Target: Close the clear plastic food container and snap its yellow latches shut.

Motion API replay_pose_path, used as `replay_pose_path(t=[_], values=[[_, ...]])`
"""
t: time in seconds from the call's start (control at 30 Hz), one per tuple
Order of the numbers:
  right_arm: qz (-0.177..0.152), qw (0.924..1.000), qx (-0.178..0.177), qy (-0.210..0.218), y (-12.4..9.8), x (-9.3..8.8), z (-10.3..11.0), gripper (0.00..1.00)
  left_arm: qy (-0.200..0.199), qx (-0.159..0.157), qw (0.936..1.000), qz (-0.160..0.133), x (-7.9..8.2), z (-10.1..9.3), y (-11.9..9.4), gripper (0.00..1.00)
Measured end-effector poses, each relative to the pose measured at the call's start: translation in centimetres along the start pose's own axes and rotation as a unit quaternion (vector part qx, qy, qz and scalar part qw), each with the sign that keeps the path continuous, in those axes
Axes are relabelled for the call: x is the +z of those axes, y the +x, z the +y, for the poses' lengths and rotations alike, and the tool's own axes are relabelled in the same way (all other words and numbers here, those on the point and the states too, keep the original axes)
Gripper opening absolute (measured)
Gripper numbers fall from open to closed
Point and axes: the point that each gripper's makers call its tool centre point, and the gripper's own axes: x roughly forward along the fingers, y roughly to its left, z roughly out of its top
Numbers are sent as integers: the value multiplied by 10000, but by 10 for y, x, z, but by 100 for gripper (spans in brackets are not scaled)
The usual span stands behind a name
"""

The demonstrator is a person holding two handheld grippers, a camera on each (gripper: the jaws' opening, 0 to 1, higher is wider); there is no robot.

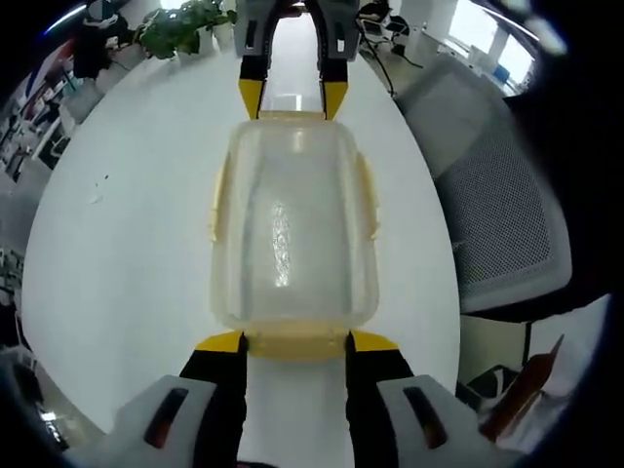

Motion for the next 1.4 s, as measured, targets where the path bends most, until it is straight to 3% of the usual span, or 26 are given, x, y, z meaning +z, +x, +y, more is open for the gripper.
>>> replay_pose_path(t=[0.77,1.4], values=[[22,9999,54,-88,-19,-30,3,39,-128,28,9999,1,34,-5,7,38],[77,10000,8,-61,-35,-67,7,39,-112,76,9999,-31,73,-7,14,39]])
